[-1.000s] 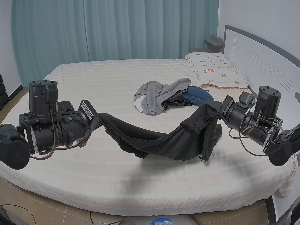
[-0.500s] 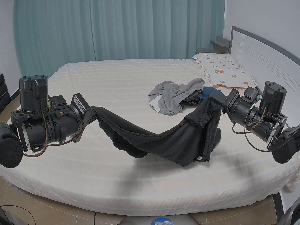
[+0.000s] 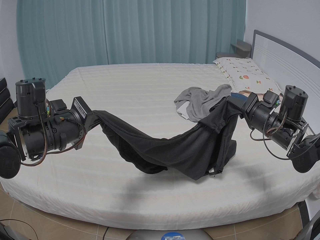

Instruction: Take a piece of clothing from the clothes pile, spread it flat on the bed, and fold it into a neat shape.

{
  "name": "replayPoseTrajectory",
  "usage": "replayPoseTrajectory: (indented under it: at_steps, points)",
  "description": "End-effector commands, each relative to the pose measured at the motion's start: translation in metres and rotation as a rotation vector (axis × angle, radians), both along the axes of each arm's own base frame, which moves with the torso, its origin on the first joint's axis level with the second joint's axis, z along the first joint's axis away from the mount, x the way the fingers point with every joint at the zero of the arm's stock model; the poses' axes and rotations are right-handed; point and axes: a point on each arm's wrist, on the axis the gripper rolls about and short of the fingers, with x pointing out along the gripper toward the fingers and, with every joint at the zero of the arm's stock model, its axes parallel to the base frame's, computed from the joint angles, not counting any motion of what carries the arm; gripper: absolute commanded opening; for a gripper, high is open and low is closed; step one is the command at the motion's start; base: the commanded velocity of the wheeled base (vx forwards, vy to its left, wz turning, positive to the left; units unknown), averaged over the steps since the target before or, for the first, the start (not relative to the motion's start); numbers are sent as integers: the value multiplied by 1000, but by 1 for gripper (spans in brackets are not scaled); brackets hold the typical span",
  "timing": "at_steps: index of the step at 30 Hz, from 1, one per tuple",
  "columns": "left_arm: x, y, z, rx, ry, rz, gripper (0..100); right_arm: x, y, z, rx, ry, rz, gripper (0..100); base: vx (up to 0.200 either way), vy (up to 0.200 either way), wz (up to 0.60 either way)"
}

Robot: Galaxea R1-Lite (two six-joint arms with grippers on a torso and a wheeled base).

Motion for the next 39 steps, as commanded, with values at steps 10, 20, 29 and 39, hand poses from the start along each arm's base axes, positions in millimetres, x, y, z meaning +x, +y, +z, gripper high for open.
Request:
replayPoseTrajectory:
  at_steps: [10, 20, 29, 39]
  points:
    - [0, 0, -1, 0, 3, -2, 0, 0, 0, 0, -2, 2, 3, 0, 0, 200, 0]
    - [1, 0, -1, 1, 5, -1, 0, 1, 0, -2, -3, 7, 7, 0, 0, 200, 0]
    - [2, -1, -5, 14, 13, -3, 0, 2, -1, -3, -14, 13, 7, 0, 0, 133, 0]
    - [1, -1, -8, 18, 22, -14, 0, 3, -5, -15, -56, 33, 0, 0, 0, 0, 0]
